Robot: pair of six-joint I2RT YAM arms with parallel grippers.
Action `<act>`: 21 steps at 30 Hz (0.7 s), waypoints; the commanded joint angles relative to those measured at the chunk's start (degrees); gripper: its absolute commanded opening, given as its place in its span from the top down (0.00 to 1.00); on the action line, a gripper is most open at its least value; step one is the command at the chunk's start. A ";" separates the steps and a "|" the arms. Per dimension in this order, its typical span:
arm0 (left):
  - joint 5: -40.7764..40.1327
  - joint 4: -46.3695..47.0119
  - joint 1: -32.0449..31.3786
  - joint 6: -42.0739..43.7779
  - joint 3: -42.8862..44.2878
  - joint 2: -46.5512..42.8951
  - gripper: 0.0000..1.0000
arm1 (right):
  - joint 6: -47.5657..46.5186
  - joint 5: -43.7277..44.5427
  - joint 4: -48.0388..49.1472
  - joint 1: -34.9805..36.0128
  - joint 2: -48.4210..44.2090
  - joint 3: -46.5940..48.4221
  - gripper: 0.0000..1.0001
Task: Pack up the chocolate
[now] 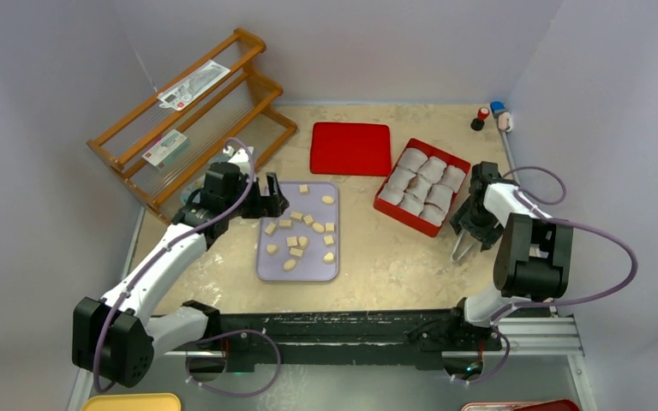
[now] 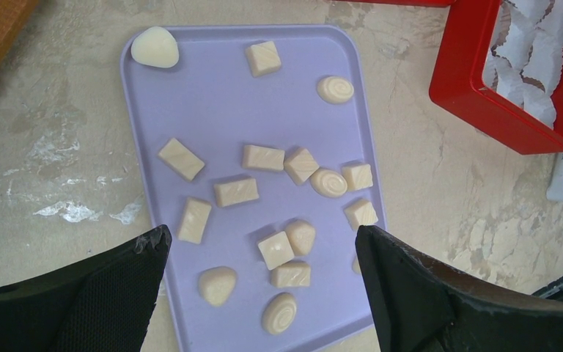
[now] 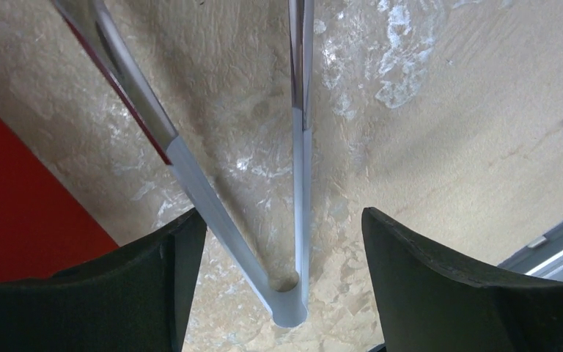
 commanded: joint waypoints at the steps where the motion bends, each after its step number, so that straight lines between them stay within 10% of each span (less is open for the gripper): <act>1: -0.56 2.32 -0.29 -0.50 1.27 0.97 0.04 | 0.48 -2.36 1.62 -1.77 1.80 1.15 0.21; 13: -0.20 5.37 -0.79 -0.93 1.93 4.61 0.05 | -3.95 -1.97 7.11 -2.78 5.24 0.51 0.38; 21: -1.70 4.37 -2.40 -1.21 3.79 4.06 0.06 | -3.87 -3.42 6.55 -2.87 1.28 -1.36 0.71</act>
